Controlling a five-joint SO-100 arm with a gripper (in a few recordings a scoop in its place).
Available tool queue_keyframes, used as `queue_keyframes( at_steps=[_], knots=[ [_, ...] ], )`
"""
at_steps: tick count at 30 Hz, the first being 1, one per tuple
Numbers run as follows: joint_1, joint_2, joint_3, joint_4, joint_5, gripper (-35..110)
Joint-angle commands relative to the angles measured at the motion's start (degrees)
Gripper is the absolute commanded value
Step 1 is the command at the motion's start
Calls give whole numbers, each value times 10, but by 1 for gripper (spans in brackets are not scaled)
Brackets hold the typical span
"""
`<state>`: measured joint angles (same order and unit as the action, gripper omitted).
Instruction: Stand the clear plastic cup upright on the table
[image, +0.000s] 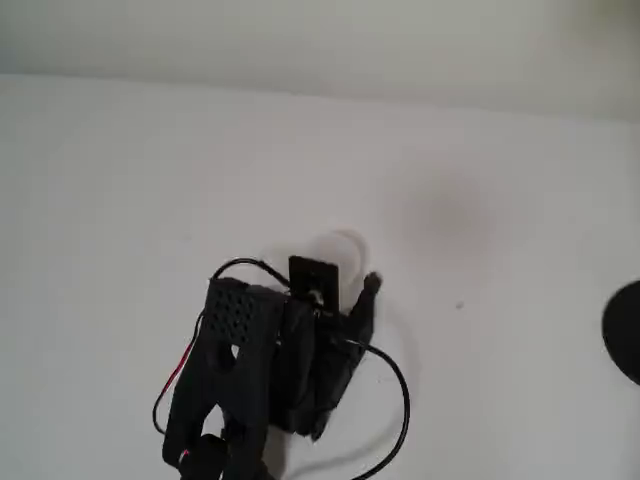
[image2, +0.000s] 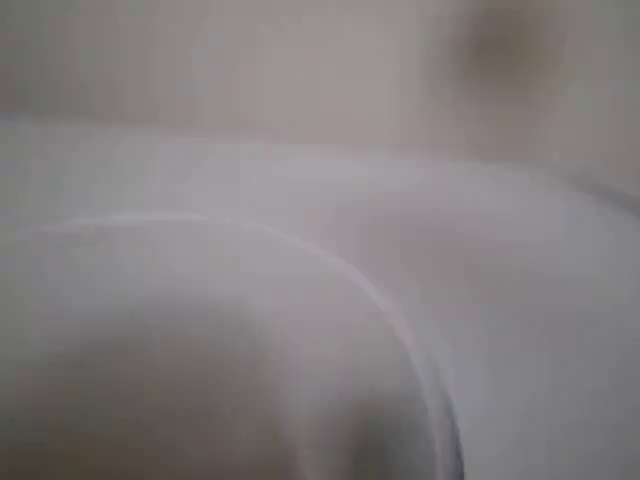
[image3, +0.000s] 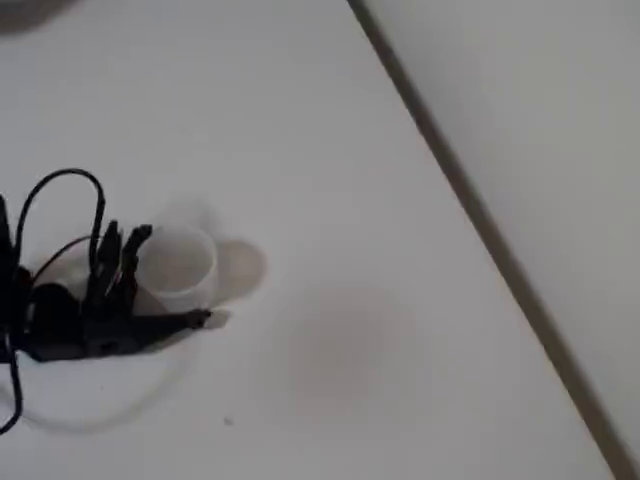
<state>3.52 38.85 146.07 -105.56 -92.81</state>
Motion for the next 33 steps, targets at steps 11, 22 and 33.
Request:
queue_keyframes(
  at_steps=[11, 22, 33],
  knots=[
    [20, 323, 110, 163, 73, 78],
    [63, 788, 139, 686, 224, 77],
    [91, 1069, -34, 1359, 592, 58]
  ],
)
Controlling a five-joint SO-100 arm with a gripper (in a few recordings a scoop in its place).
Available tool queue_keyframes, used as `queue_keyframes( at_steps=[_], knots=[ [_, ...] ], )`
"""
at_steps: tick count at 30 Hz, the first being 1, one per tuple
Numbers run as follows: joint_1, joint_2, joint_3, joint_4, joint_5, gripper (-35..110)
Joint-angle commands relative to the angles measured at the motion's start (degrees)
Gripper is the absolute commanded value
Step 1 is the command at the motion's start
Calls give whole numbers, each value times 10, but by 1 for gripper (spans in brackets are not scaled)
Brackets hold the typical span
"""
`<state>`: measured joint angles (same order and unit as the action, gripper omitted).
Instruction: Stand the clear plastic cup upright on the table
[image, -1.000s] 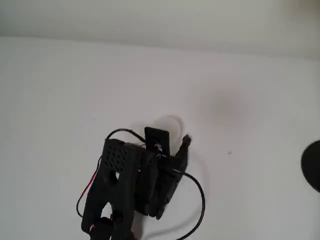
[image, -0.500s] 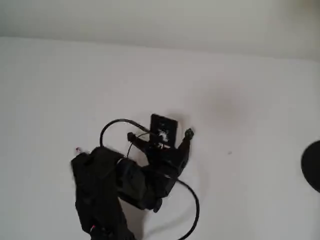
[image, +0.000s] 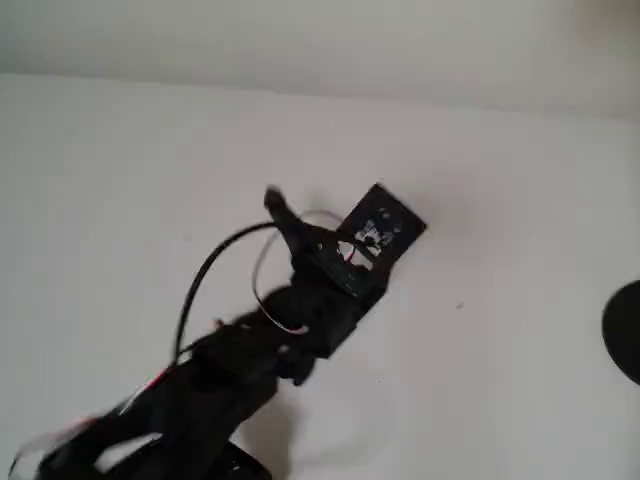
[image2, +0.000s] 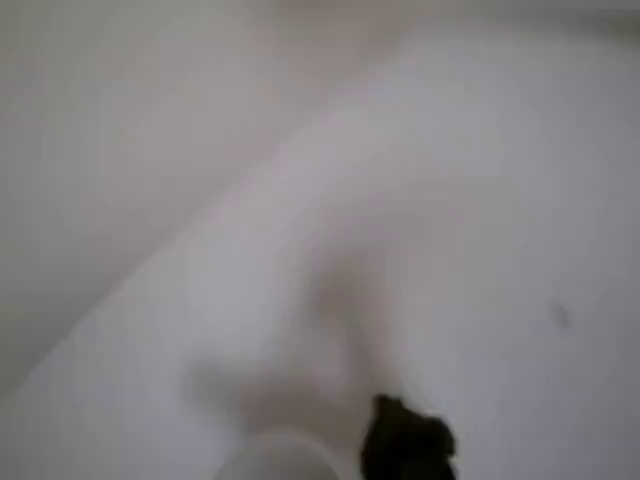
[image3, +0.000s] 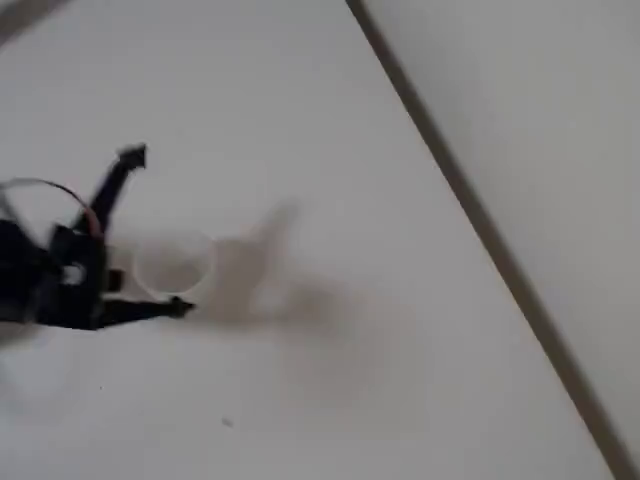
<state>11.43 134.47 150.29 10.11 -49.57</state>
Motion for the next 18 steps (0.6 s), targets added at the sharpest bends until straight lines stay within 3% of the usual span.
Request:
queue_keyframes(
  at_steps=[1, 7, 18],
  knots=[
    [11, 130, -78, 232, 195, 53],
    [-18, 278, -77, 426, 329, 37],
    [-116, 482, 7, 640, 413, 5]
  ],
)
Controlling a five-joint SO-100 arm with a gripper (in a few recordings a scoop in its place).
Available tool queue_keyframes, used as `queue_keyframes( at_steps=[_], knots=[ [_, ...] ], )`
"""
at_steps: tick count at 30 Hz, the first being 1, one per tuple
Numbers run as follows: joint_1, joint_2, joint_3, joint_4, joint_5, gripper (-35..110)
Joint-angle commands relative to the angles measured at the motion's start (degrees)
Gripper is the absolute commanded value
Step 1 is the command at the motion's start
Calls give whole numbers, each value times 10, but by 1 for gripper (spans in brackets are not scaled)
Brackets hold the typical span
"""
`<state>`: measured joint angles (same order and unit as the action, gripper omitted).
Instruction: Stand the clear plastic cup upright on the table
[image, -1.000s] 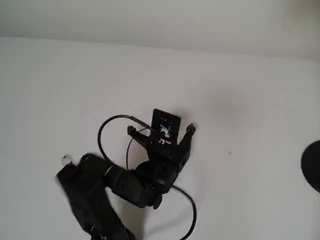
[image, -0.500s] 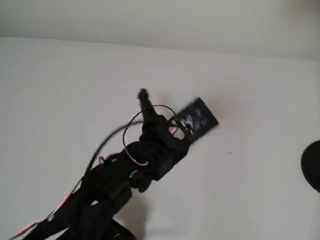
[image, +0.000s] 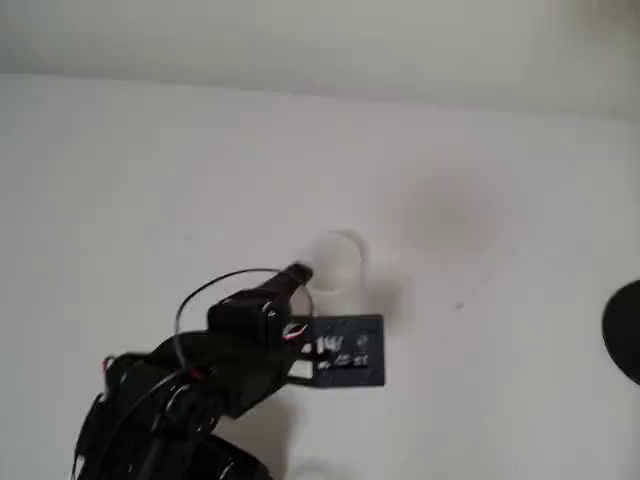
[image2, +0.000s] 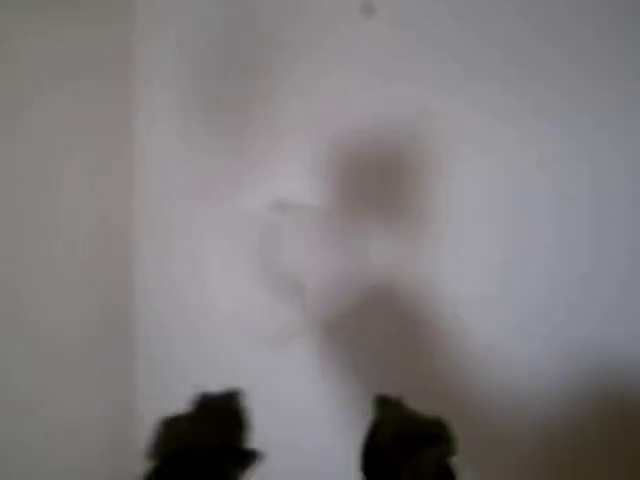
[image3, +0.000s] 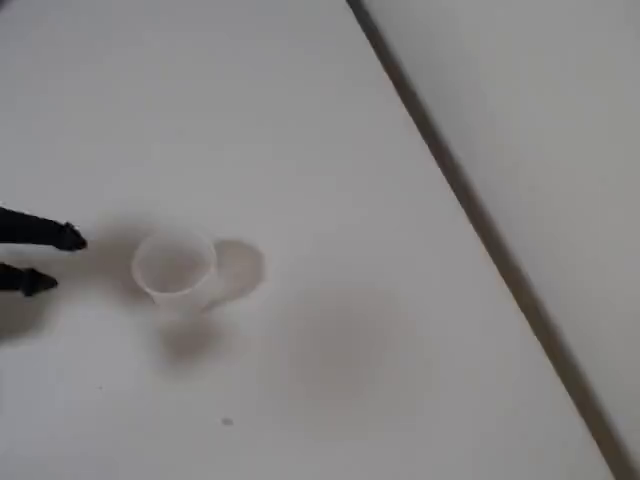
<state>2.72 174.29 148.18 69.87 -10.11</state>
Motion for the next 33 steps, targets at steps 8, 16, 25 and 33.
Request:
queue_keyframes(
  at_steps=[8, 16, 25, 33],
  knots=[
    [-19, 142, 191, 38, 18, 0],
    [-33, 142, 221, 36, 31, 1],
    [-29, 142, 221, 36, 33, 0],
    [-29, 142, 221, 36, 33, 0]
  ],
)
